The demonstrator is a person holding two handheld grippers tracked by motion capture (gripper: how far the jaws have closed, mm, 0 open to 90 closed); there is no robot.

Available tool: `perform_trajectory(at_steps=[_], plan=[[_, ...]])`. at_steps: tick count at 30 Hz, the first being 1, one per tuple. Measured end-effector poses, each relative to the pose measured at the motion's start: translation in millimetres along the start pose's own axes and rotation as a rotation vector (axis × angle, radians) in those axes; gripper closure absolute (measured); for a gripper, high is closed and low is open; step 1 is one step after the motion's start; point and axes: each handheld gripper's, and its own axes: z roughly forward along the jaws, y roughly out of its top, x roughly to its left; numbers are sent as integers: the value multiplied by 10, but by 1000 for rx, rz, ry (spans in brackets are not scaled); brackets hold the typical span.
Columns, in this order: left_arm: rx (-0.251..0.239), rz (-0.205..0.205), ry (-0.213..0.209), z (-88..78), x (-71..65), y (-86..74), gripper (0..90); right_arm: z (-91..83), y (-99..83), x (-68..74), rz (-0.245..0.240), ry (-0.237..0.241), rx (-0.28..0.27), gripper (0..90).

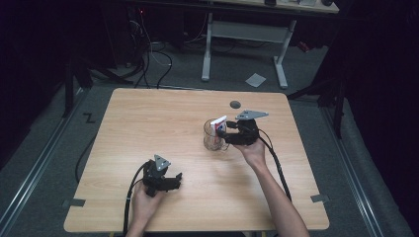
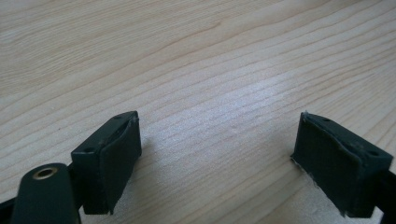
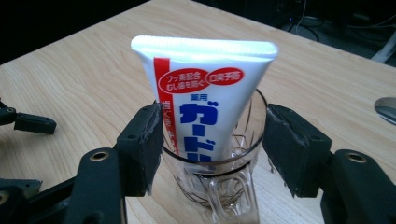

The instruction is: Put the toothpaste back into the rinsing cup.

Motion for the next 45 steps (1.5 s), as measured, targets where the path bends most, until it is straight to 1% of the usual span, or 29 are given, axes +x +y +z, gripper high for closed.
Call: perform_trajectory(at_steps=[7,16,19,24,32,34,37,42,45], plan=[[0,0,0,0,0,0,153,-133,-45,-49,23,-11,-30,407],[0,0,0,0,0,0,153,-253,-102,-96,50,-19,-47,414],[0,0,0,0,0,0,153,-266,-118,-94,47,-23,-41,415],[0,-1,0,1,-1,0,153,-310,-139,-93,50,-23,-49,418],[1,1,0,0,0,1,153,-402,-202,-119,66,-23,-53,422],[1,0,1,0,0,1,153,-430,-223,-123,67,-25,-59,428],[-1,-1,2,1,-2,0,153,-489,-254,-119,65,-34,-83,441],[-2,-1,2,2,-2,0,153,-576,-269,-120,64,-48,-98,445],[-1,-2,2,2,-2,0,153,-615,-286,-123,66,-47,-104,446]])
